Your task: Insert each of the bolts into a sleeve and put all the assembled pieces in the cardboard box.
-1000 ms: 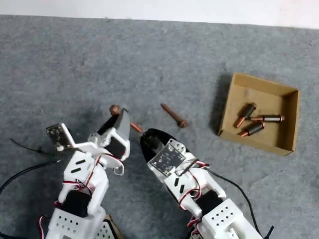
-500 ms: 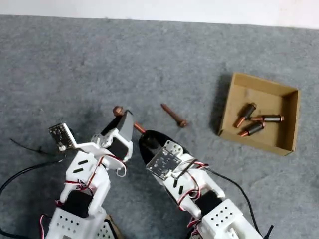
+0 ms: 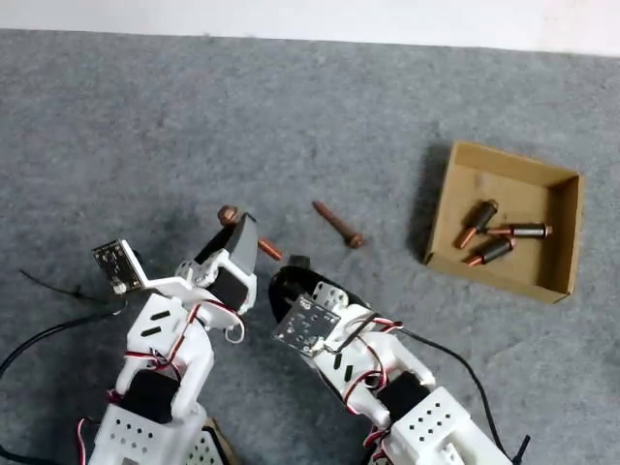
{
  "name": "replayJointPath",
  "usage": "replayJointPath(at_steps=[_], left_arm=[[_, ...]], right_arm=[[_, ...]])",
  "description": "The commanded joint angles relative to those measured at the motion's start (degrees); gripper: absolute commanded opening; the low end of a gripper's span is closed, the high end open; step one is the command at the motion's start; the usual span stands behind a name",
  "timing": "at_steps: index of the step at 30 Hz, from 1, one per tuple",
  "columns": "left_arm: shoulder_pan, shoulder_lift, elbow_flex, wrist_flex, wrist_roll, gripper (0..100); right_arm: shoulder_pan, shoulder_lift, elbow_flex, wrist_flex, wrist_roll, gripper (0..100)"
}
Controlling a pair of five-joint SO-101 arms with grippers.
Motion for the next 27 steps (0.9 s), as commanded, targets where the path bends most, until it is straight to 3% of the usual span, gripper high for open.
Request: replayJointPath(at_steps=[1, 9, 27], left_arm=[[0.5, -1.0, -2.0, -1.0, 0.5, 1], [2.7, -1.0, -4.9, 4.0, 0.5, 1], [2.8, -1.0, -1.5, 4.7, 0.3, 1]], right_arm=[[1.5, -1.2, 5.8, 0.0, 0.4, 0.5], [1.6, -1.2, 5.8, 0.0, 0.4, 0.5], [1.9, -1.2, 5.8, 0.0, 0.4, 0.5]])
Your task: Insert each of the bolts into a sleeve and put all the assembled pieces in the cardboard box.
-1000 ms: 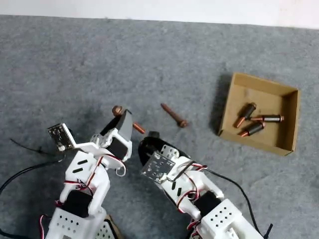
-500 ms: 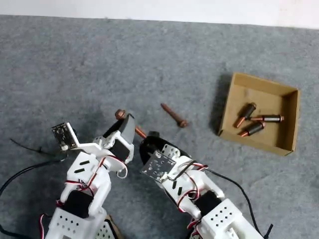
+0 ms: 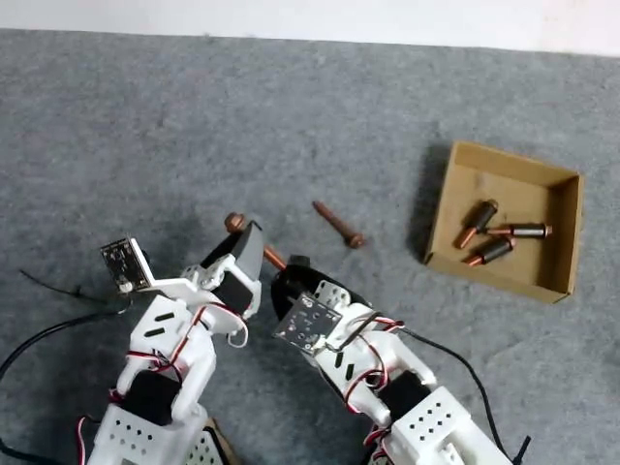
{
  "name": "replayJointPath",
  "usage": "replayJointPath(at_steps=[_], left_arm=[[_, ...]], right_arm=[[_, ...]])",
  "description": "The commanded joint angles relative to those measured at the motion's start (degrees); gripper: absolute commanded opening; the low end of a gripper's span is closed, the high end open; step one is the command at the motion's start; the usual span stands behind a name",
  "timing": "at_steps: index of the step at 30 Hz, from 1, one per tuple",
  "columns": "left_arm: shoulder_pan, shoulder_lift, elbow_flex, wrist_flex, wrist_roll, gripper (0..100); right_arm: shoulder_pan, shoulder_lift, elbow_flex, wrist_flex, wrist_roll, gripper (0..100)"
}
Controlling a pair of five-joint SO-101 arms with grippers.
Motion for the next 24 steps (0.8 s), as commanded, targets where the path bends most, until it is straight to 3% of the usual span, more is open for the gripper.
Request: replayJointPath(at_steps=[1, 5, 24], left_arm=[[0.8, -0.9, -0.6, 1.5, 0.2, 1], [4.4, -0.9, -1.1, 4.8, -0.4, 1], [4.8, -0.9, -0.2, 7.1, -2.8, 1]], right_arm=[[1.1, -1.2, 5.8, 0.0, 0.4, 0.5], [1.1, -1.2, 5.8, 0.0, 0.4, 0.5], [1.1, -1.2, 5.8, 0.0, 0.5, 0.5]])
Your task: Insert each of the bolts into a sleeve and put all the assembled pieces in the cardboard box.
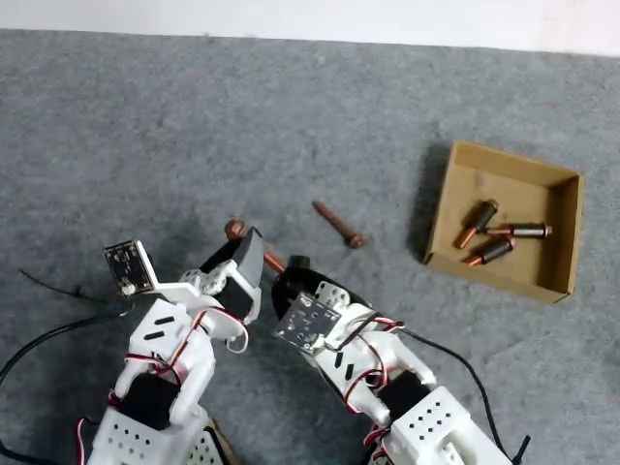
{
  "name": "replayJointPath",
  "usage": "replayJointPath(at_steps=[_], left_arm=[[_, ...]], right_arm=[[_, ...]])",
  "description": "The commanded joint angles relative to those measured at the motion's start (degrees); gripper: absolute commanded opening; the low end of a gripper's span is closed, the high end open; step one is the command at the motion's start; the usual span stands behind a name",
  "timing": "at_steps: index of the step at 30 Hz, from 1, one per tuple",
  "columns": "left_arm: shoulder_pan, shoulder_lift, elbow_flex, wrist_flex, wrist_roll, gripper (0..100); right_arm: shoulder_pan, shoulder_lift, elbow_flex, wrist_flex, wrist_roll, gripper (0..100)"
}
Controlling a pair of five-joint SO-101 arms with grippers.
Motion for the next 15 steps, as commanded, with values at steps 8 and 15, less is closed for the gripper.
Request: replayJointPath(at_steps=[8, 15], left_arm=[[1.8, -0.1, -0.7, 2.6, -0.4, 1], [5.0, -0.1, -2.0, 6.4, -0.5, 1]], right_arm=[[1.2, -1.3, 5.8, -0.1, 0.6, 0.5], [2.6, -1.3, 5.8, -0.2, 0.4, 0.5]])
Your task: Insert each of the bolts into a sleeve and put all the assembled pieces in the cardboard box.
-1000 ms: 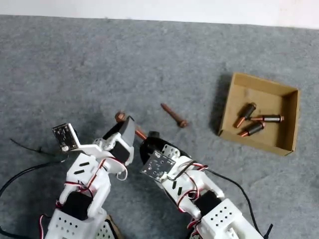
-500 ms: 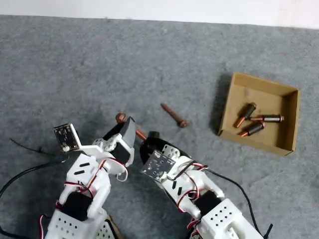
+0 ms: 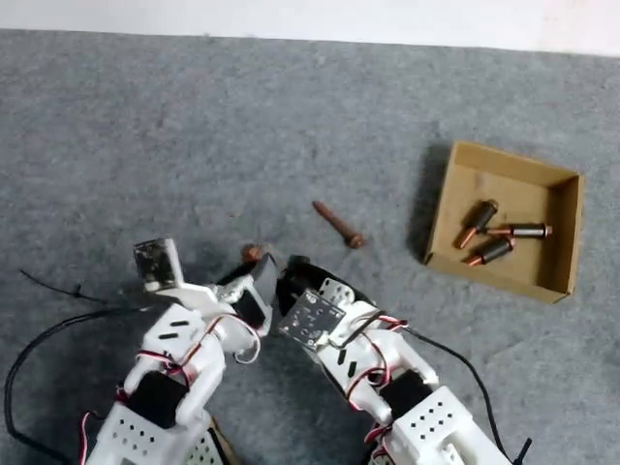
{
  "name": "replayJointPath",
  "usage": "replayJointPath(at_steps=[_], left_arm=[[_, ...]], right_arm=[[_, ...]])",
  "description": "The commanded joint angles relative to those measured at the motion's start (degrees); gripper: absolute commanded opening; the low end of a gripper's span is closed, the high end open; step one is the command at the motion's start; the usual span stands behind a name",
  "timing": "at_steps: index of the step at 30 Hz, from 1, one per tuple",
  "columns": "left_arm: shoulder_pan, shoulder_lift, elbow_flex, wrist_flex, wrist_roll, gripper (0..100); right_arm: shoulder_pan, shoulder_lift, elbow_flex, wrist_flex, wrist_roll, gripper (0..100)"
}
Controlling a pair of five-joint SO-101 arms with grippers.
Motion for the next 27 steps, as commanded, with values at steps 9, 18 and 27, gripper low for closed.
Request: replayJointPath(at_steps=[9, 18, 27], left_arm=[[-4.2, -0.9, -4.7, 0.1, 0.4, 1], [-11.4, -0.9, -9.0, -3.3, 8.3, 0], [-4.0, -0.9, -9.7, -3.2, 8.1, 0]], right_arm=[[0.5, -1.1, 5.8, -0.1, 0.4, 0.5], [0.4, -1.0, 5.7, -0.1, 0.7, 0.5], [0.2, -1.0, 5.7, -0.1, 0.7, 0.6]])
